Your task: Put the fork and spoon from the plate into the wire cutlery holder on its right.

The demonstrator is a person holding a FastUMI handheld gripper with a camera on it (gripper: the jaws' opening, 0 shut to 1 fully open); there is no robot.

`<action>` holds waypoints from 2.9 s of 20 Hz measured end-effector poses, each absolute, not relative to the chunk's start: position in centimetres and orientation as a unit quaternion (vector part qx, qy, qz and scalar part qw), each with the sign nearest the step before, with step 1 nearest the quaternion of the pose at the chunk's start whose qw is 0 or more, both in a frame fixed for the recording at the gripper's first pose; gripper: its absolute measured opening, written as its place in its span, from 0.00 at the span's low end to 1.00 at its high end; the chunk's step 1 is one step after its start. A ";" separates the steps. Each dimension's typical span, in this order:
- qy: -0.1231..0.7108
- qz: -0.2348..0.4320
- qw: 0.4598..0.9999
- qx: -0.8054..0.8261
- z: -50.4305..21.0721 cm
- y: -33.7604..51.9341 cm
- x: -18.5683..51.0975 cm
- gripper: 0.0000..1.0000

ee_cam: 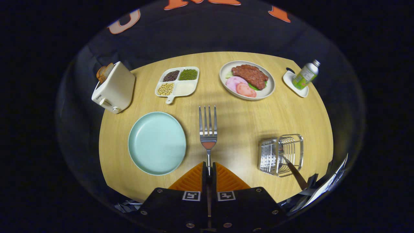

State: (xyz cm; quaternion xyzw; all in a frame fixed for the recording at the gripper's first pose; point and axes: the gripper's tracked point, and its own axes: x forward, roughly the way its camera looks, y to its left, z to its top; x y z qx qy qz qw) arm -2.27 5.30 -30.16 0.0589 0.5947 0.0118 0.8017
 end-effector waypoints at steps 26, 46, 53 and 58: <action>0.614 -0.015 0.786 0.078 -32.3 -8.5 -6.4 0.08; 0.094 -0.005 0.994 0.047 -2.4 -9.8 4.5 0.67; -0.013 -0.021 0.999 0.027 4.7 -9.0 3.8 0.83; -0.057 -0.023 0.998 0.006 6.8 -7.9 3.3 0.90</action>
